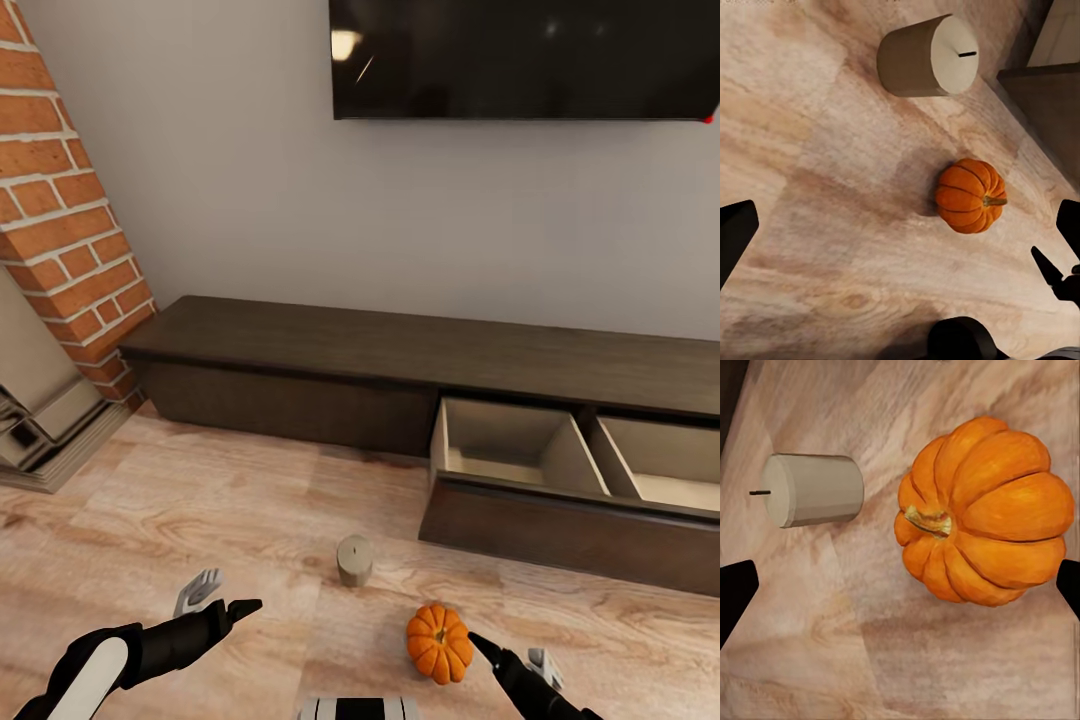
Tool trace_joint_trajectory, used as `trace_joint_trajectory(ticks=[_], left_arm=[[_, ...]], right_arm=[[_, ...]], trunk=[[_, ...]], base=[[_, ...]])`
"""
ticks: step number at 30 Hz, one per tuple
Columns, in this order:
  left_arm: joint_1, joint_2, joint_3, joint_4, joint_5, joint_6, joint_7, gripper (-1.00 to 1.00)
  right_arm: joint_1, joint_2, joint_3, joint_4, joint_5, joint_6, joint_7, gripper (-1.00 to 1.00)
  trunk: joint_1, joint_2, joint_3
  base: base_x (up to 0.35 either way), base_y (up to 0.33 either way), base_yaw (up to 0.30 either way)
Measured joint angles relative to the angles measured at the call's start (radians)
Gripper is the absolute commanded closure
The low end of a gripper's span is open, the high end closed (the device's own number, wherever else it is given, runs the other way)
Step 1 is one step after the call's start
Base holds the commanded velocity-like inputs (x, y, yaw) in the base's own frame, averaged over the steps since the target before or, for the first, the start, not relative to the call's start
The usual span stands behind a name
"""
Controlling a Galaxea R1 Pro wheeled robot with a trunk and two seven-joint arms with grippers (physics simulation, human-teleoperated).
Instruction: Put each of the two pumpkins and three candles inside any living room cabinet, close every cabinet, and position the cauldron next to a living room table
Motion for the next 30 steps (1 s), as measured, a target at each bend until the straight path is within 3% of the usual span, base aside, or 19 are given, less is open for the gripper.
trace_joint_trajectory(ticks=[12, 30], left_arm=[[0.0, 0.002, 0.0, 0.0, 0.0, 0.0, 0.0, -1.0], [0.0, 0.0, 0.0, 0.0, 0.004, 0.001, -0.001, -1.0]], right_arm=[[0.0, 0.0, -0.001, 0.0, -0.002, 0.0, -0.037, -1.0], [0.0, 0.002, -0.003, -0.002, -0.002, -0.003, -0.138, -1.0]], trunk=[[0.0, 0.0, 0.0], [0.0, 0.0, 0.0]], base=[[0.122, 0.0, 0.0], [0.005, 0.0, 0.0]])
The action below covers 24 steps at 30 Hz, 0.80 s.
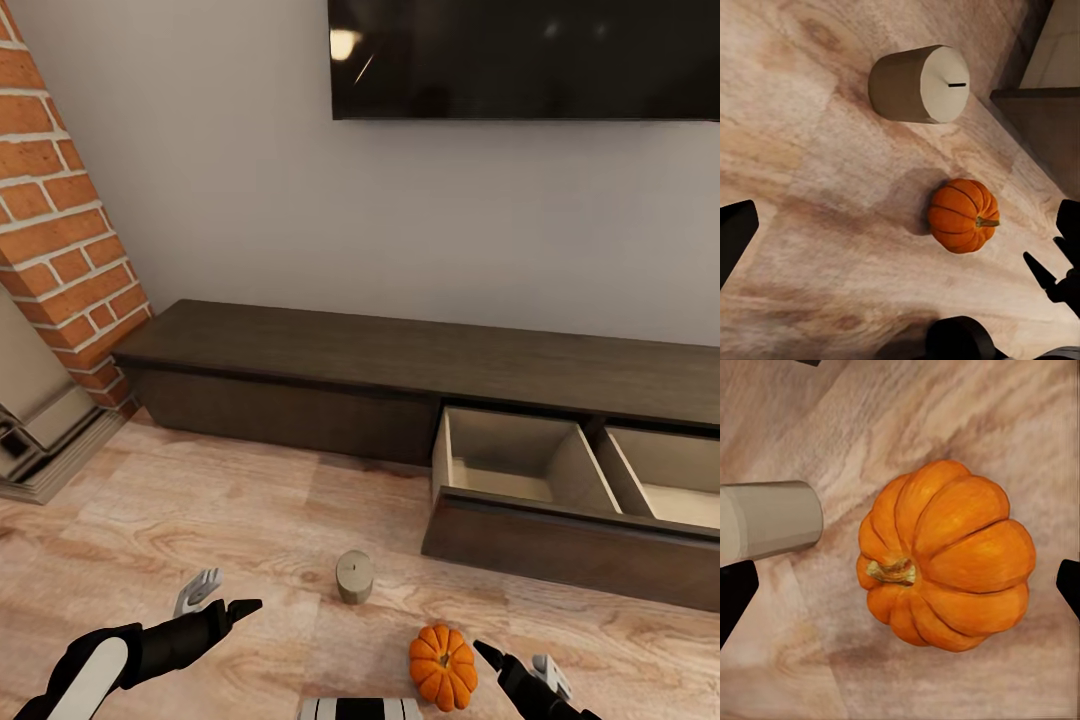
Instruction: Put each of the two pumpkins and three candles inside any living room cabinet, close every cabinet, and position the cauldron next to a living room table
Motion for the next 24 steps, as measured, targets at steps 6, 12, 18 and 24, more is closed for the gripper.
trace_joint_trajectory(ticks=[6, 12, 18, 24], left_arm=[[0.0, 0.004, 0.002, 0.0, 0.007, 0.002, -0.001, -1.0], [0.0, 0.007, 0.009, -0.009, 0.007, 0.011, -0.094, -1.0], [-0.026, 0.009, 0.09, -0.069, 0.011, 0.072, -0.127, -1.0], [-0.066, 0.001, 0.202, -0.121, 0.073, 0.159, -0.126, -1.0]], right_arm=[[0.0, 0.0, 0.0, 0.0, 0.001, 0.004, -0.018, -1.0], [0.0, -0.001, 0.001, -0.002, 0.003, 0.005, -0.069, -1.0], [0.0, -0.003, 0.002, -0.002, 0.006, 0.007, -0.082, -1.0], [-0.001, -0.004, 0.007, -0.015, 0.009, 0.007, -0.13, -1.0]], trunk=[[0.0, 0.0, 0.0], [0.001, -0.001, -0.011], [0.004, -0.002, -0.035], [0.007, -0.003, -0.058]], base=[[0.0, 0.0, 0.0], [0.0, 0.0, 0.0], [0.0, 0.0, 0.0], [0.0, 0.0, 0.0]])
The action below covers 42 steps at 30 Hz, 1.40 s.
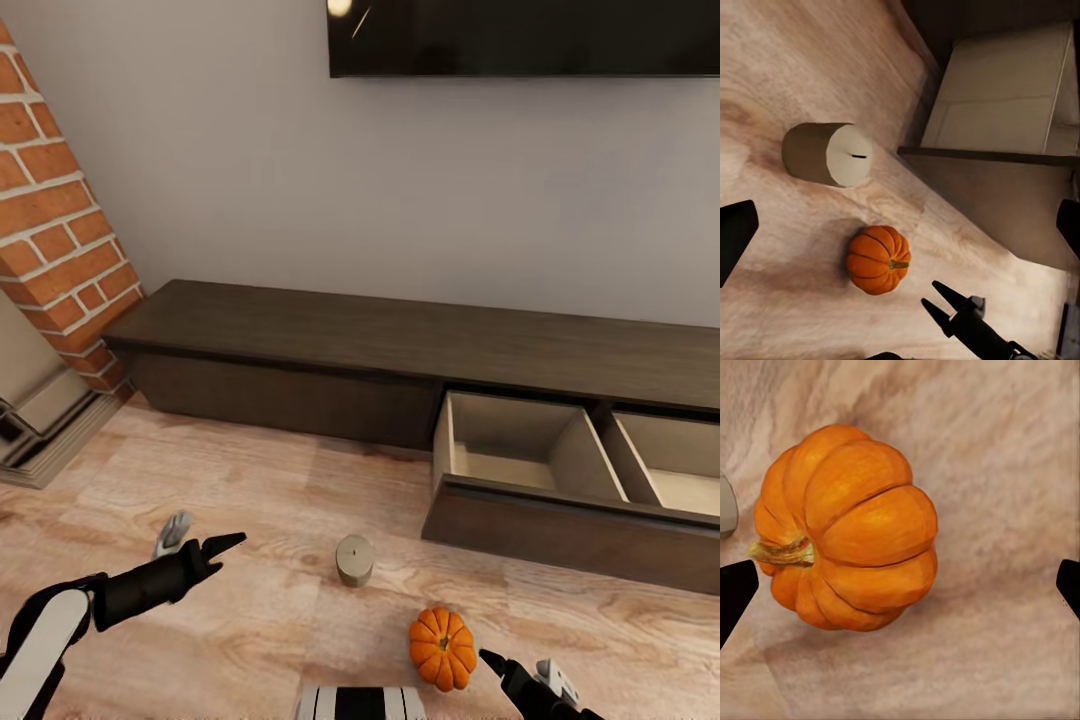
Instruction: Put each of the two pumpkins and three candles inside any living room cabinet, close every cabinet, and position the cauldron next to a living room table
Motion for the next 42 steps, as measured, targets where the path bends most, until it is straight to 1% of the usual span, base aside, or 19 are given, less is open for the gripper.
trace_joint_trajectory(ticks=[2, 4, 7, 9, 15, 27, 42], left_arm=[[-0.005, 0.002, 0.007, -0.002, 0.039, 0.003, 0.003, -1.0], [-0.008, 0.005, 0.01, -0.007, 0.063, 0.005, 0.005, -1.0], [-0.008, 0.002, 0.01, -0.009, 0.07, 0.006, 0.005, -1.0], [-0.009, 0.001, 0.011, -0.013, 0.072, 0.006, 0.005, -1.0], [-0.009, 0.006, 0.012, -0.019, 0.075, 0.006, 0.004, -1.0], [-0.009, 0.002, 0.011, -0.021, 0.077, 0.008, 0.001, -1.0], [-0.009, 0.005, 0.013, -0.023, 0.078, 0.008, -0.002, -1.0]], right_arm=[[-0.001, 0.0, 0.002, -0.001, 0.002, 0.0, -0.006, -1.0], [-0.001, -0.003, 0.003, -0.002, 0.002, 0.0, -0.007, -1.0], [-0.002, -0.007, 0.004, -0.002, 0.004, 0.001, -0.008, -1.0], [-0.003, -0.008, 0.006, -0.002, 0.005, 0.006, -0.008, -1.0], [-0.012, -0.009, 0.008, -0.003, 0.007, 0.035, -0.006, -1.0], [-0.015, -0.01, 0.008, -0.005, 0.016, 0.039, -0.006, -1.0], [-0.015, -0.009, 0.008, -0.004, 0.017, 0.039, -0.006, -1.0]], trunk=[[0.001, 0.0, -0.008], [0.001, -0.001, -0.008], [0.001, -0.001, -0.008], [0.001, -0.001, -0.008], [0.004, -0.002, -0.031], [0.004, -0.002, -0.031], [0.003, -0.002, -0.031]], base=[[0.0, 0.0, 0.0], [0.0, 0.0, 0.0], [0.0, 0.0, 0.0], [0.0, 0.0, 0.0], [0.0, 0.0, 0.0], [0.0, 0.001, 0.0], [0.061, 0.056, 0.0]])
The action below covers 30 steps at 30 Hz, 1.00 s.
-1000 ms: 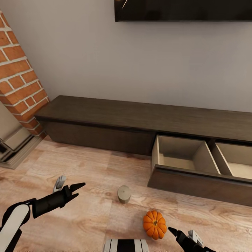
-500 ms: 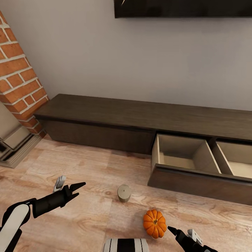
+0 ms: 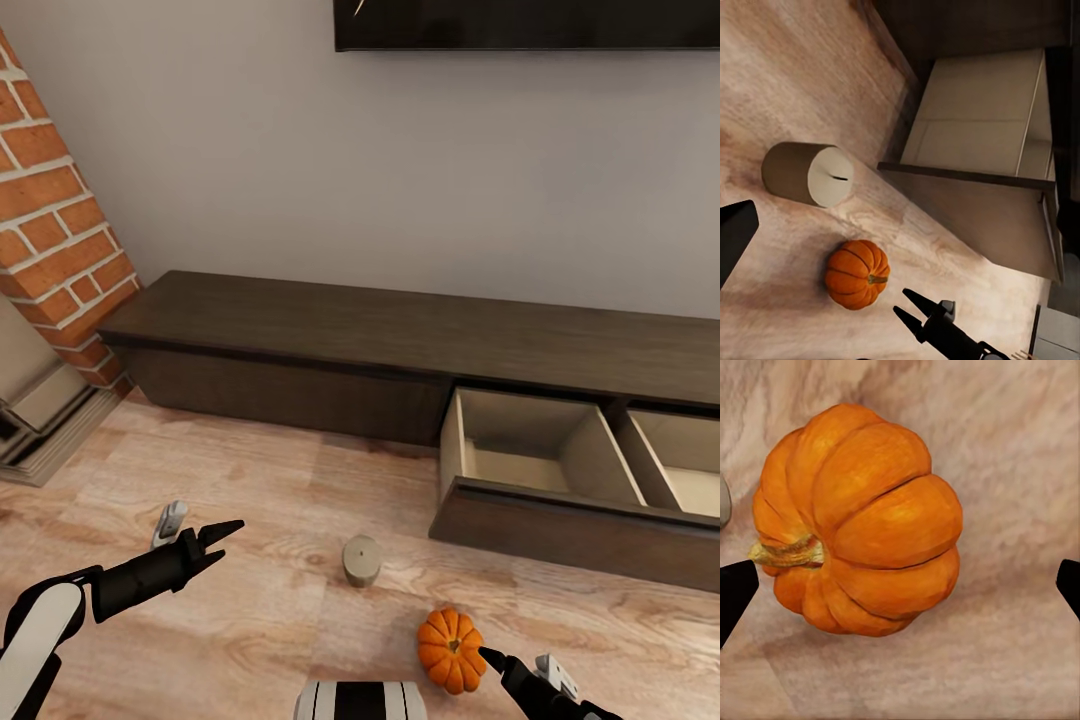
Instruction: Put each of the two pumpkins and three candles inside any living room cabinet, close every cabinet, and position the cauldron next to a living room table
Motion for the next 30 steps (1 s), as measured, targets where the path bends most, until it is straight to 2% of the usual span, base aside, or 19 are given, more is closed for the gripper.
trace_joint_trajectory(ticks=[24, 30], left_arm=[[0.0, 0.0, 0.001, -0.001, 0.0, 0.0, 0.0, -1.0], [0.0, 0.0, 0.001, -0.001, 0.001, 0.0, 0.0, -1.0]], right_arm=[[0.0, 0.0, 0.0, 0.001, 0.001, 0.0, -0.001, -1.0], [0.0, 0.0, 0.001, 0.001, 0.001, -0.001, -0.001, -1.0]], trunk=[[0.0, 0.0, 0.0], [0.003, -0.001, -0.023]], base=[[0.072, 0.05, 0.0], [0.001, 0.0, 0.0]])
